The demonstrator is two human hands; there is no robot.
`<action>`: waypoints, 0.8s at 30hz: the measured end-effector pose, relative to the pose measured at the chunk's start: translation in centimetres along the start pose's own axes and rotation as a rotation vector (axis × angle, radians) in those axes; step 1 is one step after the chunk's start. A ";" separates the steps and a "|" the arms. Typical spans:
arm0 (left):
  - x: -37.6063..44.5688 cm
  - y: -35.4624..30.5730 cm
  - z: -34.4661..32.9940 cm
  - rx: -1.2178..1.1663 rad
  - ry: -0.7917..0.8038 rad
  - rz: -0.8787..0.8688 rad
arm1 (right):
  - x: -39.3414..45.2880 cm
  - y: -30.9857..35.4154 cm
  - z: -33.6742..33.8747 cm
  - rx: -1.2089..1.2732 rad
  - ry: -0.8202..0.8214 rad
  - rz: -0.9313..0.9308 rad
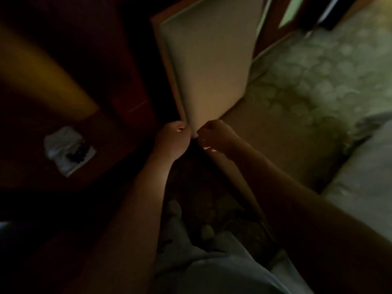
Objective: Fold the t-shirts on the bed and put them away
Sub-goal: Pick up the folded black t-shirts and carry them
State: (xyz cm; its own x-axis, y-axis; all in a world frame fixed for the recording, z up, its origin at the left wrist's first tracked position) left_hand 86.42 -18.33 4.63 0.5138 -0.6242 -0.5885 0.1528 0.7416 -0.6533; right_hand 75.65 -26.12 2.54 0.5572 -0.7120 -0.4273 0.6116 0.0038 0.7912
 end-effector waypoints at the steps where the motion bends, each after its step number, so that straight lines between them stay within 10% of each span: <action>1: -0.6 -1.2 -0.9 0.017 0.027 -0.014 | -0.7 -0.5 1.2 0.040 -0.034 -0.012; 24: -8.6 -18.6 -25.9 0.473 0.601 -0.417 | -17.9 -16.4 21.3 0.504 -0.989 -0.339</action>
State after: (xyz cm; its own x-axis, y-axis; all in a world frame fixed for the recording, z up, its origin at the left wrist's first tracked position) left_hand 57.26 -33.14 9.50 -0.1745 -0.7927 -0.5841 0.6325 0.3645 -0.6835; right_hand 43.67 -28.43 6.52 -0.4108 -0.8615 -0.2984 0.2280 -0.4140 0.8813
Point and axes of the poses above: each hand's wrist, its own x-axis towards the middle knuckle, its own z-axis out of the back of the hand, y = z × x, the point moved 2 cm from there along x, towards the middle knuckle, and after that the axes turned 11 degrees about z, right-handed, at the moved point
